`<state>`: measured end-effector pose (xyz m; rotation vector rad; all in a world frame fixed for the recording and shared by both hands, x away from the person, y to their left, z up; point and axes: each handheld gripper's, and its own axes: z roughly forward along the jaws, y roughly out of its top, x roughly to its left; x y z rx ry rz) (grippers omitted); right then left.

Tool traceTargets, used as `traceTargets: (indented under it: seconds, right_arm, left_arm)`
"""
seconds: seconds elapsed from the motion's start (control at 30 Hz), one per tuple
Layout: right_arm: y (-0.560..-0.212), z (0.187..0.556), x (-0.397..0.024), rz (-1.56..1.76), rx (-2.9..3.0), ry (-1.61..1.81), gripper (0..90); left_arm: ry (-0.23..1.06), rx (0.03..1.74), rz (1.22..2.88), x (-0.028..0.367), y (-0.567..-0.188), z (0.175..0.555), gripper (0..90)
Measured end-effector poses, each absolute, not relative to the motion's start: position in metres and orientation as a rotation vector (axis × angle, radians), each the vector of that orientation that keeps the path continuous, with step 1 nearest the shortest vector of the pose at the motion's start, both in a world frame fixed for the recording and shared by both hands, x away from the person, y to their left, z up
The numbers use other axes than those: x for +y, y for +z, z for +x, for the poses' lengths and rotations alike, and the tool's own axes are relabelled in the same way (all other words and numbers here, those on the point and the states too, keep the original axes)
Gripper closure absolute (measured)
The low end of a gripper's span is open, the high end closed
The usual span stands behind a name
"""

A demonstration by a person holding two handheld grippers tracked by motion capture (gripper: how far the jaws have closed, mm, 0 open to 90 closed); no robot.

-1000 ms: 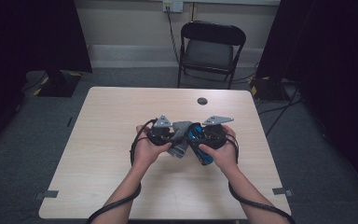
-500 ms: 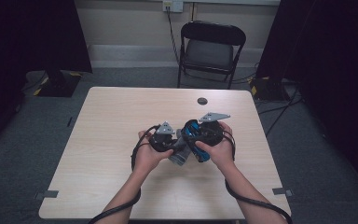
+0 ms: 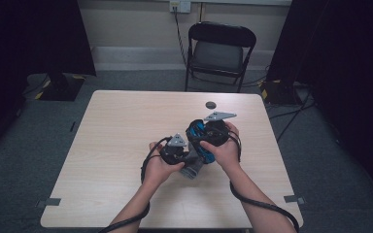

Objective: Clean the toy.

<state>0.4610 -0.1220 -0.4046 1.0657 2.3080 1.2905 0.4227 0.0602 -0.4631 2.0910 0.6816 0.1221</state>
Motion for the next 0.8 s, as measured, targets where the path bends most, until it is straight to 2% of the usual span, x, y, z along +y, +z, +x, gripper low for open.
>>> traceTargets:
  seconds: [0.47,0.57,0.8]
  right_arm:
    - [-0.403,0.469,-0.121,1.098,2.298,1.3,25.4]
    - [-0.399,0.47,-0.122,1.098,2.284,1.317,25.4]
    - [-0.391,0.469,-0.13,1.089,2.266,1.341,25.4]
  left_arm:
    - [0.078,0.649,2.121,0.051,-0.474,0.413,69.4]
    - [0.04,0.609,2.168,0.047,-0.479,0.41,69.2]
    - [0.056,0.636,2.16,0.059,-0.476,0.412,69.2]
